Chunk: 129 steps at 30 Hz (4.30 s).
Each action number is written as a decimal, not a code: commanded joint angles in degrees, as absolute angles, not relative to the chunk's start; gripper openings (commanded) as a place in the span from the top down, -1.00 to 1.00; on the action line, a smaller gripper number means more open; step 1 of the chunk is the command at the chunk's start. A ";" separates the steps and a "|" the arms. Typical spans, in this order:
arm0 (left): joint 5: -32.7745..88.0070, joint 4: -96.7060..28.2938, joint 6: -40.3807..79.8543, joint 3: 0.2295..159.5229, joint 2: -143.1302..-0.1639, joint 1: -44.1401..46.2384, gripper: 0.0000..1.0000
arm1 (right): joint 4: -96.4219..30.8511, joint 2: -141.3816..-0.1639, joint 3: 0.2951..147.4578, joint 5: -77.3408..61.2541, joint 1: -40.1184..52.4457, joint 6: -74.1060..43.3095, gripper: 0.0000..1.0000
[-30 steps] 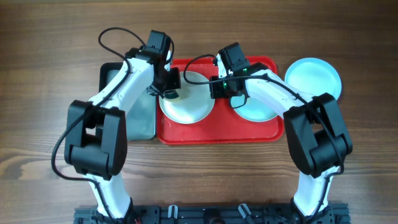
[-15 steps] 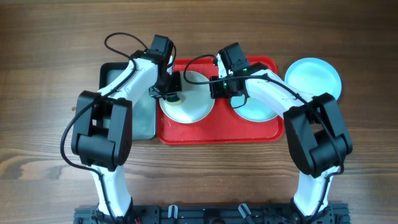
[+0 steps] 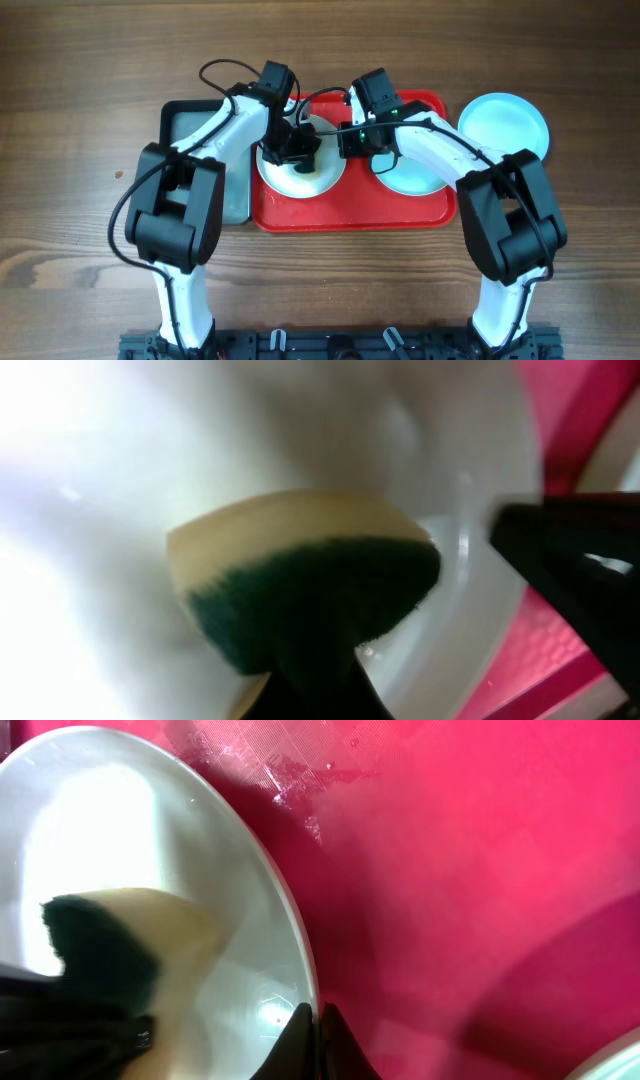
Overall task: Clean dirty plates on tray and stack at the side
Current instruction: 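Wipe the white plate with the sponge while the right gripper holds it, then move the sponge back over the black tray with the left gripper, then lift the white plate with the right gripper and carry it rightward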
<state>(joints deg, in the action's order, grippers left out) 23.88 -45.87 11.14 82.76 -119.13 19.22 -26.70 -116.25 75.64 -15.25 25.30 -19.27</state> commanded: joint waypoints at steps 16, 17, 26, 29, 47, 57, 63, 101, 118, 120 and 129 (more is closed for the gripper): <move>9.26 -42.57 9.89 77.60 -111.53 18.83 0.91 | -26.63 -114.89 76.01 -14.92 25.54 -19.49 0.91; 7.75 -41.71 11.22 77.60 -112.68 18.79 0.92 | -26.63 -114.89 76.01 -14.90 25.54 -19.46 0.91; 14.33 -32.34 15.90 77.60 -121.89 18.90 0.91 | -26.13 -114.89 76.01 -16.64 25.54 -16.45 0.91; 23.59 -32.21 15.88 77.62 -121.89 18.90 0.91 | -25.74 -114.89 76.01 -17.78 25.54 -14.66 0.91; 31.42 -38.89 15.86 80.66 -105.95 16.36 0.92 | -25.12 -114.89 76.01 -19.62 25.54 -13.72 0.91; 7.11 -53.93 15.86 80.68 -91.53 -2.74 0.81 | -26.74 -114.89 76.01 -17.43 25.54 -13.74 0.27; 4.56 -54.96 15.92 79.40 -91.64 -11.55 0.91 | -27.29 -114.89 74.65 -17.47 25.56 -15.68 0.28; 5.50 -46.04 18.72 64.38 -91.66 -5.43 0.92 | -14.55 -104.03 78.00 23.73 42.44 -21.69 0.91; -5.52 -47.37 23.31 63.53 -91.66 -3.11 0.92 | 5.39 -109.36 78.00 30.94 47.51 1.78 0.92; -3.01 -47.83 23.44 63.53 -91.66 -4.12 0.92 | 9.45 -110.61 78.00 32.58 47.62 8.14 0.92; 21.08 -47.77 19.79 63.53 -91.66 -15.33 0.92 | 22.11 -111.18 78.00 32.51 48.58 18.85 0.91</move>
